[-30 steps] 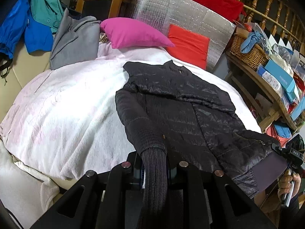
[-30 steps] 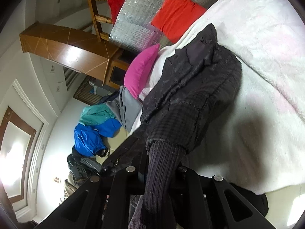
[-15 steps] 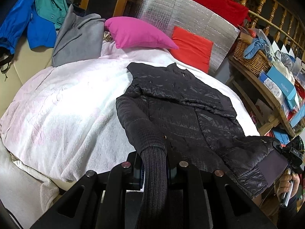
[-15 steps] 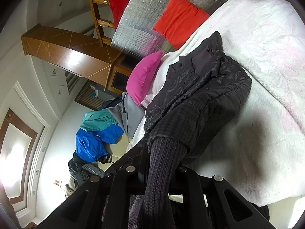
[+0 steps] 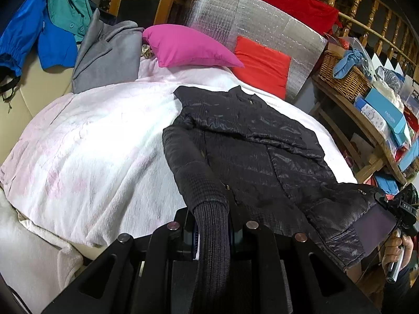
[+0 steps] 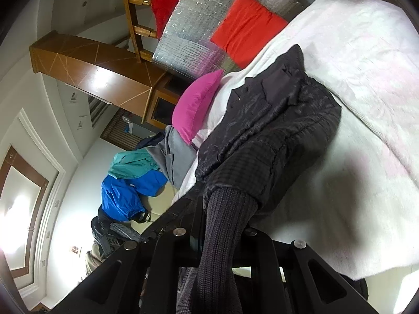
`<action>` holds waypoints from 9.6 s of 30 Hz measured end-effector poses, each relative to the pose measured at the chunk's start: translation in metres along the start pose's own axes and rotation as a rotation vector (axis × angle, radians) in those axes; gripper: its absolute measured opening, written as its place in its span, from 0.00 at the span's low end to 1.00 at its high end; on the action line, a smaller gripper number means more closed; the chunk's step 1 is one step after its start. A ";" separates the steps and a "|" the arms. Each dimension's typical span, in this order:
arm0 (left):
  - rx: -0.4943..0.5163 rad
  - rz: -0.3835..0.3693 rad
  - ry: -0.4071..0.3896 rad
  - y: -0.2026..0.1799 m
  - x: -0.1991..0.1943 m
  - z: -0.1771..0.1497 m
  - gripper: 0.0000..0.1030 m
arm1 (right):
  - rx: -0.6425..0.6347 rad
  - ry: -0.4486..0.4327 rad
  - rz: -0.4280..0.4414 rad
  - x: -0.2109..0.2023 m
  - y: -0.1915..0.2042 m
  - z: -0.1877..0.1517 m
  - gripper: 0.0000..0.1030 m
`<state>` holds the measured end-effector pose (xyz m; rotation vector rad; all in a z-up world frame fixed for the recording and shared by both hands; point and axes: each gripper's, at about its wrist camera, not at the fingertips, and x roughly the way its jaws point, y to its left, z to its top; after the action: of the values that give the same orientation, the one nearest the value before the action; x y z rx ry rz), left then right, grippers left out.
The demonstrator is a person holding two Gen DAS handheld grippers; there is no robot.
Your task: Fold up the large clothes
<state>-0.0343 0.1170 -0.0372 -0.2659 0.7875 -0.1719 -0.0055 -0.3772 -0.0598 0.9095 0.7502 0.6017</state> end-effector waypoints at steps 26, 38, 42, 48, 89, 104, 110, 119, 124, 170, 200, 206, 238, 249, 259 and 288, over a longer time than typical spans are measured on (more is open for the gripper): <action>-0.006 0.005 0.002 0.007 -0.020 -0.020 0.17 | -0.015 -0.014 0.065 -0.024 -0.006 -0.030 0.13; -0.004 0.004 0.039 0.017 -0.014 -0.027 0.17 | 0.008 0.005 0.061 -0.033 -0.019 -0.038 0.13; 0.002 0.002 0.041 0.016 -0.010 -0.023 0.17 | 0.005 0.007 0.063 -0.030 -0.018 -0.037 0.13; -0.002 -0.009 0.039 0.017 -0.010 -0.021 0.17 | 0.005 0.007 0.072 -0.028 -0.019 -0.036 0.13; -0.056 0.053 -0.031 0.006 0.023 0.059 0.17 | -0.064 -0.078 0.047 0.020 0.020 0.052 0.12; -0.059 0.039 -0.071 -0.003 0.040 0.109 0.17 | -0.078 -0.128 0.033 0.030 0.033 0.084 0.12; -0.042 0.032 -0.094 -0.009 0.050 0.139 0.18 | -0.112 -0.155 0.033 0.039 0.048 0.112 0.12; -0.049 0.039 -0.100 -0.008 0.094 0.199 0.17 | -0.104 -0.214 -0.010 0.072 0.048 0.165 0.12; -0.040 0.069 -0.080 -0.009 0.132 0.222 0.17 | -0.092 -0.224 -0.055 0.096 0.038 0.192 0.12; -0.062 0.150 0.184 0.014 0.348 0.282 0.17 | 0.161 -0.115 -0.351 0.243 -0.093 0.307 0.12; -0.278 0.002 0.217 0.032 0.358 0.288 0.46 | 0.209 -0.110 -0.231 0.238 -0.082 0.317 0.69; -0.361 -0.126 0.180 0.040 0.343 0.299 0.65 | 0.098 -0.103 -0.274 0.229 -0.069 0.318 0.69; 0.117 0.078 0.273 0.013 0.405 0.302 0.48 | -0.365 0.115 -0.689 0.292 -0.085 0.351 0.54; 0.082 0.154 0.251 0.025 0.407 0.300 0.19 | -0.436 0.058 -0.820 0.286 -0.080 0.356 0.14; 0.136 0.239 0.144 0.002 0.390 0.305 0.36 | -0.365 0.045 -0.885 0.291 -0.103 0.349 0.21; 0.354 0.218 0.096 -0.083 0.321 0.235 0.57 | -0.561 0.126 -0.914 0.295 -0.028 0.265 0.73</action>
<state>0.3532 -0.0022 -0.0706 0.1641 0.8598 -0.1164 0.3843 -0.2986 -0.0700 -0.0347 0.9456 0.0308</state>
